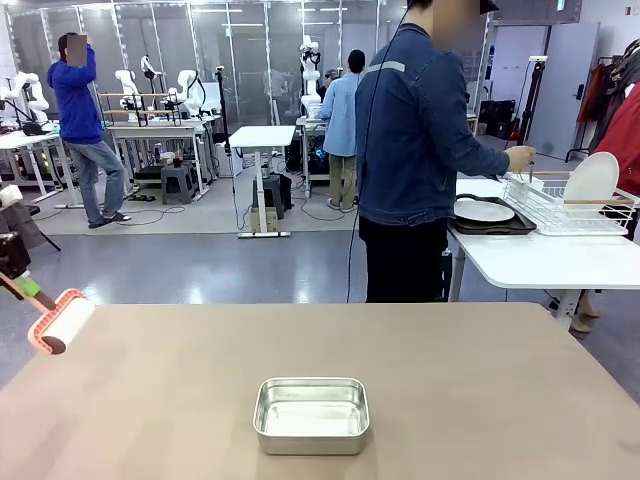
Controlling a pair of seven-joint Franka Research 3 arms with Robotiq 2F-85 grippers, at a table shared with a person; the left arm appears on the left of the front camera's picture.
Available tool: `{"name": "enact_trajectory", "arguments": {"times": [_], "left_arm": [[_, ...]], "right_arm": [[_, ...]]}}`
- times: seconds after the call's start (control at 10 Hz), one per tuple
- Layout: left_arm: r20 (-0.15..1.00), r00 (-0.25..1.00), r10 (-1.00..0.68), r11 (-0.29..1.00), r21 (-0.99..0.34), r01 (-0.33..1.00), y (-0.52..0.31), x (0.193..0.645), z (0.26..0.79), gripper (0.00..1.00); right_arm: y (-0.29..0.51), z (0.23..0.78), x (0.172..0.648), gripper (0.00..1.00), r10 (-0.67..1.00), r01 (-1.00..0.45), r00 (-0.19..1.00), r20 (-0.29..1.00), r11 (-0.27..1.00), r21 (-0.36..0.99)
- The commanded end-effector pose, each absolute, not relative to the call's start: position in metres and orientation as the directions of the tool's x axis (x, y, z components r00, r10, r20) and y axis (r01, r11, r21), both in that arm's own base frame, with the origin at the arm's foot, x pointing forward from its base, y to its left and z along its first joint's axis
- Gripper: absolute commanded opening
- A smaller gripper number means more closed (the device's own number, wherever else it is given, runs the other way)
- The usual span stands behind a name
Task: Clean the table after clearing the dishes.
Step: When the right (or left) Handle tray is removed, use the right hand (or left hand) to clean the right (or left) side of the table with the Lint Roller, then place the Lint Roller back on top of the Airtight Container.
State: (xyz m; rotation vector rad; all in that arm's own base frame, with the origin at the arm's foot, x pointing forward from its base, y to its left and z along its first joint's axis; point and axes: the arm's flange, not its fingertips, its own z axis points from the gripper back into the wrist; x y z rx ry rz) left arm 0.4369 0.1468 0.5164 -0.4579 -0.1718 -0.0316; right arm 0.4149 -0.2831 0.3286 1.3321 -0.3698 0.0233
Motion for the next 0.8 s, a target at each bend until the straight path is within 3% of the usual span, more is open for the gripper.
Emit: {"name": "enact_trajectory", "arguments": {"times": [0.0, 0.7], "left_arm": [[0.156, 0.988, 0.012, 0.877, -0.475, 0.065, 0.1677, 0.4450, 0.4862, 0.20], [0.156, 0.988, 0.012, 0.877, -0.475, 0.065, 0.1677, 0.4450, 0.4862, 0.20]], "right_arm": [[-0.2811, 0.3316, 0.4139, 1.00, -0.189, -0.228, 0.942, 0.277, 0.245, 0.942], [-0.2811, 0.3316, 0.4139, 1.00, -0.189, -0.228, 0.942, 0.277, 0.245, 0.942]]}}
